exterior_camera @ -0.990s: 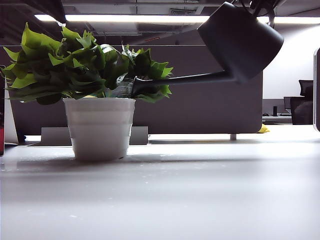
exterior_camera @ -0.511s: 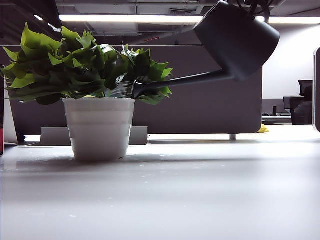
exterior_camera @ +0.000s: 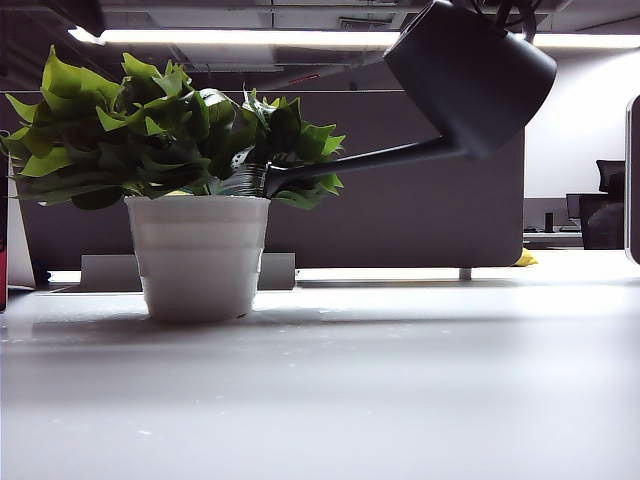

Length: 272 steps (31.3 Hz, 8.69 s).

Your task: Pick up the watering can from the table, water the potted plant, and put the can back.

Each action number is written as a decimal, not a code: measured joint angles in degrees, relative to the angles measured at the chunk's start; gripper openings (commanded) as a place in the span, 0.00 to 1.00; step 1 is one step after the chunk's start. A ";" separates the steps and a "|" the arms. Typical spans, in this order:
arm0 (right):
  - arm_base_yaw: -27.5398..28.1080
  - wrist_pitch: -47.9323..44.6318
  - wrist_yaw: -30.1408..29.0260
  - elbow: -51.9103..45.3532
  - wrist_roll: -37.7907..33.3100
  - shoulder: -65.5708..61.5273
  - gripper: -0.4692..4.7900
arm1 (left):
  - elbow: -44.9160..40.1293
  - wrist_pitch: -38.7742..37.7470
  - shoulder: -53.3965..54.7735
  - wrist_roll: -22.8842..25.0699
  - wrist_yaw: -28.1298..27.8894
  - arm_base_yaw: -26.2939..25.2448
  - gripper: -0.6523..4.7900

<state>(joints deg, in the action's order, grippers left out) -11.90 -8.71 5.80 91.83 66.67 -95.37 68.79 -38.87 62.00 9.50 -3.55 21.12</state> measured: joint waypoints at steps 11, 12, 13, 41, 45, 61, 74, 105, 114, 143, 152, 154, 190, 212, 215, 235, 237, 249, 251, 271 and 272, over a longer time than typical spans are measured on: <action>-0.02 -0.20 -0.17 0.00 0.28 0.00 0.09 | 0.72 0.09 -2.45 1.44 -2.84 -0.17 0.11; 0.00 -0.31 -0.24 0.00 0.50 0.00 0.09 | 0.72 0.07 -2.45 1.44 -2.95 -0.15 0.11; -0.02 -0.37 -0.24 0.02 0.66 0.00 0.09 | 0.72 0.07 -2.45 1.44 -2.95 -0.15 0.11; 0.15 2.84 -0.96 0.04 -13.22 0.20 0.09 | 0.76 -2.19 -2.45 1.44 -3.02 -0.07 0.11; 0.22 3.63 -0.90 0.04 -17.92 0.31 0.09 | 0.76 -2.21 -2.45 1.44 -3.02 -0.07 0.11; 0.39 4.79 -4.52 0.02 -48.26 0.59 0.09 | 0.76 -0.50 -4.37 1.44 -3.02 -0.07 0.11; 0.24 4.09 -4.07 -0.09 -55.01 9.92 0.09 | 0.76 4.68 -5.38 1.44 -2.84 -0.04 0.11; 0.20 -2.01 0.63 -58.88 -56.39 55.87 0.09 | 0.74 9.55 -5.29 -2.56 10.38 1.01 0.11; 3.58 -37.97 -0.33 -64.26 -58.66 30.75 0.09 | 0.74 9.53 -5.29 -2.49 11.04 3.56 0.11; 12.59 -61.20 -11.28 -56.19 -64.24 -9.44 0.09 | 0.61 5.22 -5.46 0.15 8.37 3.58 0.11; 14.21 -65.81 -16.87 -55.84 -64.06 -14.08 0.09 | 0.61 3.93 -5.35 1.03 8.28 3.58 0.11; 14.34 -66.03 -18.08 -55.84 -63.73 -14.49 0.09 | 0.61 3.58 -5.27 1.03 8.31 3.58 0.11; 13.40 -26.16 -17.46 -56.50 -64.46 11.39 0.71 | 0.55 0.07 -8.41 -1.36 9.55 3.56 0.11; 13.40 16.35 -21.75 -56.37 -65.13 60.35 0.08 | -8.09 -1.33 -31.82 -10.19 12.15 3.56 0.11; 13.42 17.05 -18.16 -56.48 -65.16 67.14 0.08 | -12.81 -0.94 -38.01 -10.67 12.98 3.56 0.11; 13.46 14.67 -10.01 -82.62 -73.83 91.41 0.09 | -57.68 31.12 -56.89 -19.67 11.02 3.56 0.11; 13.46 14.69 -10.56 -84.78 -73.96 92.65 0.09 | -59.87 31.36 -56.87 -20.87 10.21 3.56 0.11; 13.46 15.06 -11.87 -89.72 -73.92 95.21 0.09 | -66.10 35.41 -56.94 -22.01 4.92 3.54 0.11; 13.46 15.32 -11.87 -90.07 -73.92 95.21 0.09 | -67.56 36.59 -56.94 -22.03 4.90 3.56 0.11; 3.80 11.15 -8.52 -91.36 -74.55 95.21 0.09 | -68.37 34.95 -57.00 -22.03 4.98 3.50 0.13; 3.45 11.15 -8.55 -91.36 -74.53 95.21 0.09 | -68.37 34.75 -57.48 -22.03 5.03 3.21 0.13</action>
<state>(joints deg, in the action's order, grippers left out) -8.45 2.44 -2.74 0.47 -7.86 -0.16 0.43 -4.12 4.51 -12.53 1.48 24.34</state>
